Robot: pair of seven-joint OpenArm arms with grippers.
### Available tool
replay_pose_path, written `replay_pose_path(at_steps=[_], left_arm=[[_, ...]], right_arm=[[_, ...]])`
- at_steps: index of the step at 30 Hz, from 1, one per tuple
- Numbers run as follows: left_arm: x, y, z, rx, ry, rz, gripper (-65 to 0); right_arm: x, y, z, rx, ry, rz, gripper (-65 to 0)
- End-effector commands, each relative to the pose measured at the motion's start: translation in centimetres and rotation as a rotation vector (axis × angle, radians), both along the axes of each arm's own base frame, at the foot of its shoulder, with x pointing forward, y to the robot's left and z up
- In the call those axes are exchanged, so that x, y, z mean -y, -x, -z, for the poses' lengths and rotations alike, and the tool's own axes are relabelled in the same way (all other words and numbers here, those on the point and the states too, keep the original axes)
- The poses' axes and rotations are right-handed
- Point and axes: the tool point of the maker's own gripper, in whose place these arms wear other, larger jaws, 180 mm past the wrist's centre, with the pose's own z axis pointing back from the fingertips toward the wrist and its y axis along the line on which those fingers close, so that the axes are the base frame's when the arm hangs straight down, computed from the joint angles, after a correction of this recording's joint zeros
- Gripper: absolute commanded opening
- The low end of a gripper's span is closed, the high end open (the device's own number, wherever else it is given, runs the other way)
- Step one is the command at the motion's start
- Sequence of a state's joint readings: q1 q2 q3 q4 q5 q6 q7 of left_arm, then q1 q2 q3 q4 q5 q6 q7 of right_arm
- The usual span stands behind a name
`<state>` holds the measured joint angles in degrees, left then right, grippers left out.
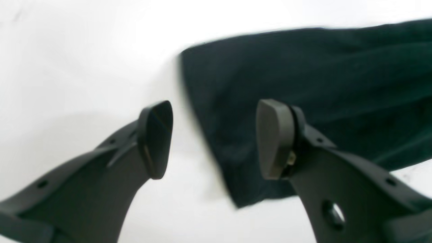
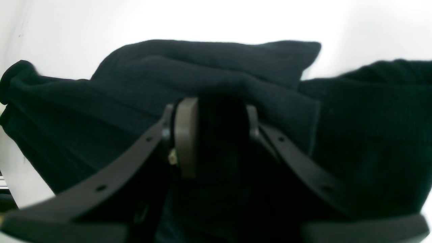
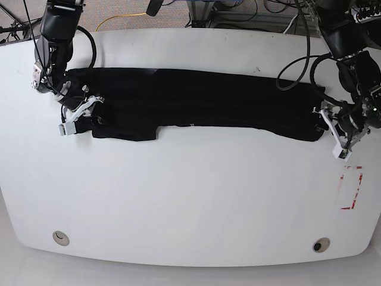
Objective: Fold the T-shirt properly
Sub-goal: 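Pull the left gripper along the strip end to straighten it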
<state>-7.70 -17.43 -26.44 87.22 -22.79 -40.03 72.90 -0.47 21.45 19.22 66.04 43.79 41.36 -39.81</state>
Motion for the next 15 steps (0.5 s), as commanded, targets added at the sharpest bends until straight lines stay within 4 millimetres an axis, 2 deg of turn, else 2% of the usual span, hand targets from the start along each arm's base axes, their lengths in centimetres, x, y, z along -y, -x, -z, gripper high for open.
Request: replay_pose_path(at_steps=[1,5,15], left_arm=[[-1.2,-1.4,-2.6,0.092,0.03,-0.038,-28.1],[-2.4,-1.2,-1.7,0.078,0.077,-0.098,-28.1],[-1.9,-2.9,-0.1,0.091,0.192,-0.134,-28.1]], right_arm=[[0.9,0.4,0.6,-0.046,0.051,-0.006,-46.1],[0.9,0.4,0.6,-0.046,0.051,-0.006,-46.1],[0.9,0.4,0.6,-0.045,0.05,-0.004,-46.1]])
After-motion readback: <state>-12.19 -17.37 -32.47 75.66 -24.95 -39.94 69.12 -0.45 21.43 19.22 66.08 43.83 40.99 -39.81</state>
